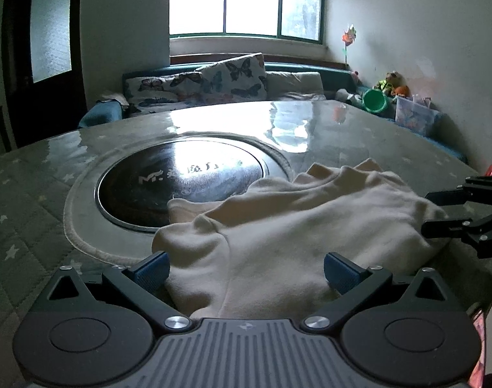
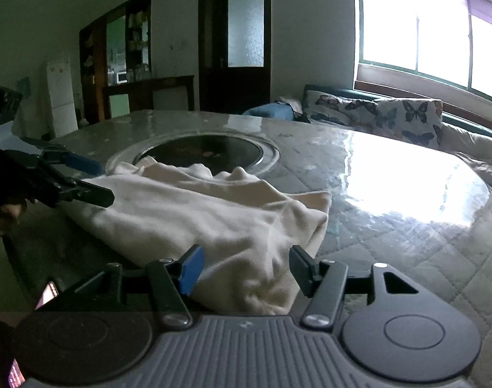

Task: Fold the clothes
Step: 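Press the sweatshirt bundle flat with both open grippers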

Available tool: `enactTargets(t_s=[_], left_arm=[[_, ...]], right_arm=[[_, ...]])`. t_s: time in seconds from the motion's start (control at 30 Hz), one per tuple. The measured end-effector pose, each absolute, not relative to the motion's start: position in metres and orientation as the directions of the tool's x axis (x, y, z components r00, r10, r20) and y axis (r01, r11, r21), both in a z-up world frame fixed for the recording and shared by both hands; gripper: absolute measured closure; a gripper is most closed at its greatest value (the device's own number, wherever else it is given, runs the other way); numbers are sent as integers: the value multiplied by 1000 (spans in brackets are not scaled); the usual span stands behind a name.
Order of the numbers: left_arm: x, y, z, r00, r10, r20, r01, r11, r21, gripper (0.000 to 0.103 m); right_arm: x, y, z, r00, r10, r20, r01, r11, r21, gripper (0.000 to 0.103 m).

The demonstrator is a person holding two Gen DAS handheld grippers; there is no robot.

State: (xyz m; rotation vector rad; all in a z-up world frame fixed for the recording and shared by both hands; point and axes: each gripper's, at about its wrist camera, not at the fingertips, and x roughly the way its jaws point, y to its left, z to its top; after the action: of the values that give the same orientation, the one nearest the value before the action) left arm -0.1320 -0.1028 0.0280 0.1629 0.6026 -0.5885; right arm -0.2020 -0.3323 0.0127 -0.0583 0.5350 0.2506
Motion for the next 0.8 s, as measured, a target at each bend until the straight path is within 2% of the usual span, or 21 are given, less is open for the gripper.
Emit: enactTargets(t_s=[0.13, 0.53, 0.8], left_arm=[[-140, -100, 28, 667, -478, -572, 569, 822, -24, 0], [-155, -109, 15, 670, -452, -588, 606, 791, 83, 0], [-155, -105, 15, 671, -451, -589, 604, 793, 81, 0]], right_arm=[[-203, -330, 6, 822, 213, -528, -253, 968, -3, 41], [-209, -330, 5, 820, 195, -537, -249, 968, -29, 38], [-213, -335, 6, 820, 186, -541, -244, 969, -37, 37]])
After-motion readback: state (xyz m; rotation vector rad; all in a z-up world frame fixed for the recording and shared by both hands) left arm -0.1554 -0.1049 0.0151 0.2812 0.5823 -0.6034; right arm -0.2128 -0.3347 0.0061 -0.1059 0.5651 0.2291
